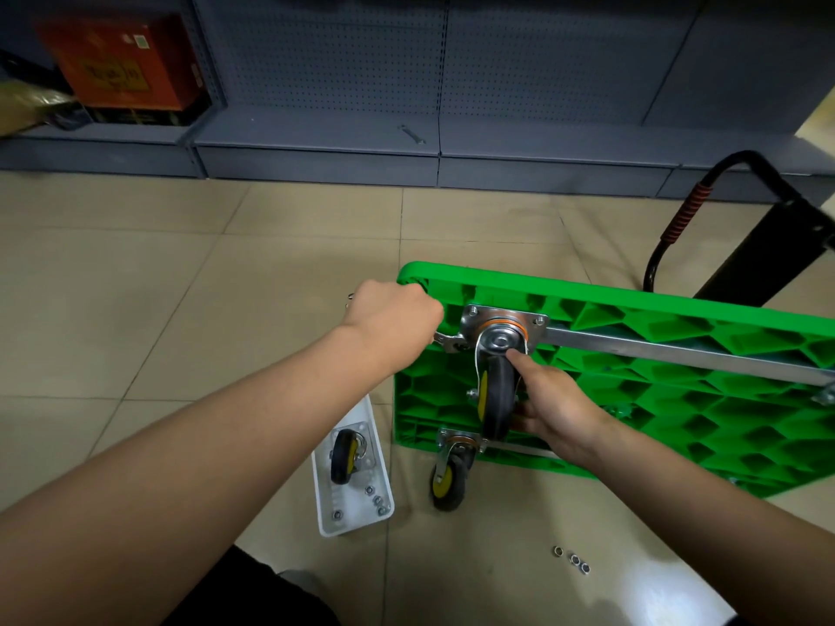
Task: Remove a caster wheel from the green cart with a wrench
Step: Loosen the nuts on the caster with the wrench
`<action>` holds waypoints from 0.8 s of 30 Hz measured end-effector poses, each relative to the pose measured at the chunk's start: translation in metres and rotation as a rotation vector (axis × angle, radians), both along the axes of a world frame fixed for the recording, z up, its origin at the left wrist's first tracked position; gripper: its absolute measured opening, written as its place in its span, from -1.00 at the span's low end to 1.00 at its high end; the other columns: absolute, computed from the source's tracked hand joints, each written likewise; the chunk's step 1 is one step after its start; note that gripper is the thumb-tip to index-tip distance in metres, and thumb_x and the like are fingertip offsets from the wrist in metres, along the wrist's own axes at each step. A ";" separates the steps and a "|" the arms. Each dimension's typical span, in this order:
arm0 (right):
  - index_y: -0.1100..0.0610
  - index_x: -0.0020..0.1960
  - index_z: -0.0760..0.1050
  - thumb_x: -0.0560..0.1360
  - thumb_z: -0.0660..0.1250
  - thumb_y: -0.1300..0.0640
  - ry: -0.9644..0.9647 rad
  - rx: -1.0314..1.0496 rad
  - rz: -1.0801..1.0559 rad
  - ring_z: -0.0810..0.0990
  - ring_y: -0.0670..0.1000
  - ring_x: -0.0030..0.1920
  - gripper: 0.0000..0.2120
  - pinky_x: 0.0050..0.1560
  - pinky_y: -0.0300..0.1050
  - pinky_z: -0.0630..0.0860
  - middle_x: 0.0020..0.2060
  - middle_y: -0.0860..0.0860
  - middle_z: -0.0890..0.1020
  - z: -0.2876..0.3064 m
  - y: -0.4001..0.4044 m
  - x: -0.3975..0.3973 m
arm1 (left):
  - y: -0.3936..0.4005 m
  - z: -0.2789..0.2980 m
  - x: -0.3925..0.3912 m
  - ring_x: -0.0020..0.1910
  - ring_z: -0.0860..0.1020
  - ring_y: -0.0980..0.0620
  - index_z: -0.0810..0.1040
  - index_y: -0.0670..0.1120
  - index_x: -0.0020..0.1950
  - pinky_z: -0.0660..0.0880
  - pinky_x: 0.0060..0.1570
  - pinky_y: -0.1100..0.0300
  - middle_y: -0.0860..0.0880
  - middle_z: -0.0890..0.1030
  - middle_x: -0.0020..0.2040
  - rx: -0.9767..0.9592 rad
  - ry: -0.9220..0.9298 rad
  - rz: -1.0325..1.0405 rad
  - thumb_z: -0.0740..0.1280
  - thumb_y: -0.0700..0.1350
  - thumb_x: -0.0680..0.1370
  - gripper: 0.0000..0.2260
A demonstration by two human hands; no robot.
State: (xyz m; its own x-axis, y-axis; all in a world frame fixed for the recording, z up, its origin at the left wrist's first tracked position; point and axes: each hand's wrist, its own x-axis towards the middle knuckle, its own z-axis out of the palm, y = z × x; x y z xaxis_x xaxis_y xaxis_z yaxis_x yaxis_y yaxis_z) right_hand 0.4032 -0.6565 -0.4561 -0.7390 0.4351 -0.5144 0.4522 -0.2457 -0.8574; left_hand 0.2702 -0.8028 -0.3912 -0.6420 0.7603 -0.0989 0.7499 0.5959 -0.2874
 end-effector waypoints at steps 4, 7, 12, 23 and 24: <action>0.17 0.12 0.56 0.67 0.22 -0.04 0.004 -0.002 -0.006 0.72 0.11 -0.19 -0.70 0.10 0.19 0.63 -0.19 0.06 0.75 0.000 -0.001 -0.001 | 0.001 0.001 -0.001 0.04 0.64 -0.18 0.60 -0.02 0.07 0.38 -0.17 0.09 -0.08 0.63 0.05 -0.002 -0.002 0.009 0.30 -0.03 0.65 -0.88; 0.17 0.12 0.57 0.67 0.22 -0.04 0.005 -0.005 -0.012 0.72 0.11 -0.17 -0.70 0.10 0.19 0.62 -0.19 0.06 0.74 0.001 -0.001 0.000 | 0.002 0.001 0.000 0.07 0.63 -0.20 0.60 -0.04 0.12 0.37 -0.14 0.09 -0.11 0.63 0.08 0.000 0.024 0.006 0.27 0.04 0.67 -0.80; 0.16 0.11 0.57 0.67 0.22 -0.04 0.008 -0.002 -0.013 0.72 0.11 -0.17 -0.71 0.10 0.18 0.63 -0.16 0.07 0.74 0.001 -0.001 -0.001 | 0.002 -0.004 0.007 0.02 0.65 -0.18 0.60 -0.02 0.06 0.35 -0.17 0.10 -0.07 0.65 0.03 0.023 0.075 0.016 0.27 0.00 0.67 -0.84; 0.19 0.14 0.57 0.67 0.22 -0.05 0.009 0.005 -0.034 0.71 0.09 -0.20 -0.68 -0.05 0.07 0.65 -0.17 0.08 0.73 -0.004 -0.001 -0.002 | 0.010 -0.018 0.019 0.03 0.66 -0.15 0.56 0.01 -0.05 0.33 -0.16 0.11 -0.04 0.66 0.01 0.061 0.096 0.012 0.29 -0.17 0.64 -0.88; 0.19 0.14 0.58 0.67 0.22 -0.05 0.011 0.004 -0.031 0.72 0.09 -0.19 -0.68 -0.06 0.06 0.65 -0.17 0.08 0.73 -0.005 -0.001 -0.001 | 0.009 -0.020 0.017 0.02 0.66 -0.15 0.54 0.02 -0.08 0.33 -0.16 0.11 -0.04 0.66 0.00 0.058 0.096 0.018 0.30 -0.16 0.64 -0.88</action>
State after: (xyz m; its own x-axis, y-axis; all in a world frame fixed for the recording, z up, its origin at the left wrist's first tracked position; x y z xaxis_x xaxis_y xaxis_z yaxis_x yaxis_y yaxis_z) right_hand 0.4018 -0.6573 -0.4606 -0.7305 0.4602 -0.5046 0.4351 -0.2558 -0.8633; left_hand 0.2872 -0.7943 -0.4112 -0.6600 0.7513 0.0079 0.7095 0.6267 -0.3222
